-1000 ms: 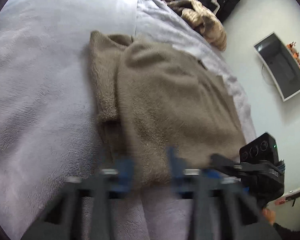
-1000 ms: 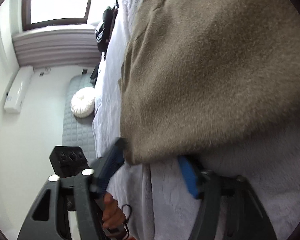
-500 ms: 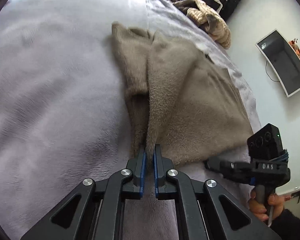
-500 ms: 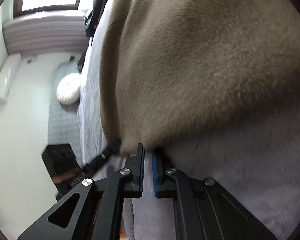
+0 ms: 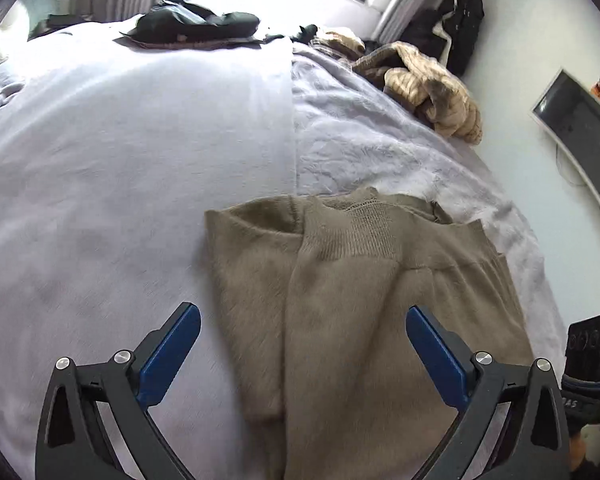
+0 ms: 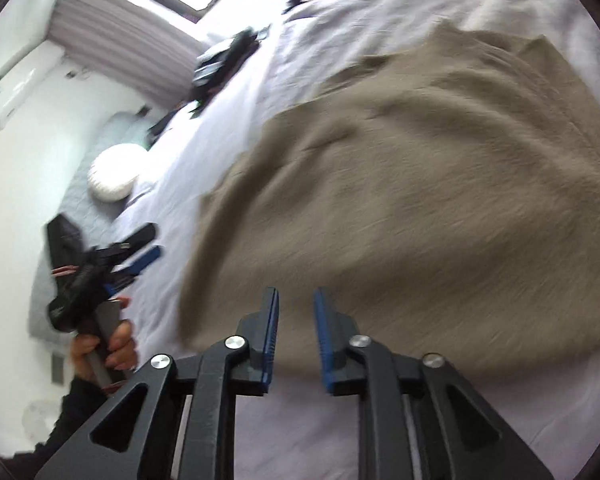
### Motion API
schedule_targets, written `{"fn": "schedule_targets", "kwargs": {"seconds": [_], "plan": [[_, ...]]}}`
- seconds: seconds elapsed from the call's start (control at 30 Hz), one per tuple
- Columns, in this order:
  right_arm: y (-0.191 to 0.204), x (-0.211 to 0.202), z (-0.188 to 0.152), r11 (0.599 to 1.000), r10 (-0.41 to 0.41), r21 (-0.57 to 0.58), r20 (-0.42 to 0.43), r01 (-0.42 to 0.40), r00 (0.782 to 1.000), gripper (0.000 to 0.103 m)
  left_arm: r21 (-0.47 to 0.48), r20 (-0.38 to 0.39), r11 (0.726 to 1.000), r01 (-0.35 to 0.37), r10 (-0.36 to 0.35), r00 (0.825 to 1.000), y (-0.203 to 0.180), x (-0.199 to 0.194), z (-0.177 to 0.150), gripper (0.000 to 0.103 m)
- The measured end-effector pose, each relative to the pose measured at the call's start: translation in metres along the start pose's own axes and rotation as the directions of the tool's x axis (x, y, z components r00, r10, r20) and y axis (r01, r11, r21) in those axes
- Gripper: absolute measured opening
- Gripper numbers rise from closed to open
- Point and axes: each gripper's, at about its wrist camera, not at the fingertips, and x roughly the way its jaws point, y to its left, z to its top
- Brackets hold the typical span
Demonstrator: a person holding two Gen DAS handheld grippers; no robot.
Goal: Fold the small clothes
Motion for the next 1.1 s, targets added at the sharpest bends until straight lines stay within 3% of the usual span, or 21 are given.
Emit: {"fn": "schedule_targets", "kwargs": {"seconds": [0.13, 0.17, 0.2, 0.23, 0.27, 0.3, 0.37, 0.47, 0.63, 0.7, 0.87, 0.97, 1.03, 1.1], "plan": [[-0.028, 0.010, -0.009, 0.993, 0.054, 0.108, -0.012, -0.052, 0.998, 0.020, 0.015, -0.058, 1.000, -0.017, 0.018, 0.998, -0.011, 0.035, 0.019, 0.101], [-0.029, 0.010, -0.011, 0.993, 0.060, 0.102, -0.006, -0.059, 0.998, 0.019, 0.018, -0.073, 1.000, -0.012, 0.013, 0.997, -0.012, 0.043, 0.022, 0.090], [-0.030, 0.010, -0.011, 0.994, 0.061, 0.095, -0.005, -0.060, 0.998, 0.019, 0.018, -0.097, 1.000, -0.005, 0.007, 0.995, -0.012, 0.052, 0.025, 0.072], [-0.034, 0.010, -0.011, 0.994, 0.060, 0.089, -0.006, -0.059, 0.998, 0.019, 0.013, -0.124, 1.000, -0.007, 0.008, 0.992, -0.012, 0.061, 0.027, 0.061], [-0.033, 0.010, -0.011, 0.995, 0.059, 0.084, -0.008, -0.058, 0.998, 0.019, 0.000, -0.158, 1.000, 0.001, -0.001, 0.987, -0.010, 0.070, 0.028, 0.030], [-0.034, 0.008, -0.013, 0.995, 0.058, 0.080, -0.009, -0.057, 0.998, 0.019, -0.007, -0.172, 1.000, 0.003, -0.004, 0.985, -0.009, 0.075, 0.029, 0.010], [-0.034, 0.008, -0.014, 0.995, 0.063, 0.081, -0.008, -0.062, 0.998, 0.019, -0.005, -0.143, 1.000, 0.006, -0.006, 0.990, -0.008, 0.072, 0.029, 0.010], [-0.039, 0.010, -0.014, 0.994, 0.068, 0.080, -0.005, -0.068, 0.998, 0.018, 0.040, -0.092, 0.996, -0.073, 0.077, 0.993, -0.003, 0.068, 0.023, 0.010], [-0.041, 0.008, -0.015, 0.995, 0.065, 0.081, -0.013, -0.064, 0.998, 0.016, -0.019, -0.089, 0.997, -0.072, 0.070, 0.994, 0.010, 0.066, 0.020, 0.012], [-0.037, 0.001, -0.013, 0.996, 0.057, 0.067, -0.017, -0.055, 0.998, 0.020, -0.038, -0.072, 0.997, -0.073, 0.070, 0.995, 0.008, 0.052, 0.021, 0.012], [-0.038, -0.034, 0.000, 0.999, -0.038, 0.010, 0.080, 0.037, 0.996, 0.020, 0.015, -0.020, 0.999, -0.033, 0.033, 0.999, -0.006, 0.011, 0.011, 0.012], [-0.059, -0.044, 0.009, 0.995, -0.080, 0.074, 0.112, 0.072, 0.990, 0.020, 0.032, -0.043, 0.999, 0.000, 0.001, 0.999, -0.017, 0.004, -0.010, 0.012], [-0.076, -0.038, 0.011, 0.989, -0.101, 0.113, 0.092, 0.091, 0.991, 0.020, 0.051, -0.076, 0.998, -0.024, 0.028, 0.997, -0.021, 0.011, -0.029, 0.012], [-0.091, -0.038, 0.007, 0.985, -0.060, 0.170, 0.094, 0.043, 0.994, 0.018, 0.052, -0.114, 0.997, -0.064, 0.069, 0.991, -0.016, 0.025, -0.050, 0.012]]}}
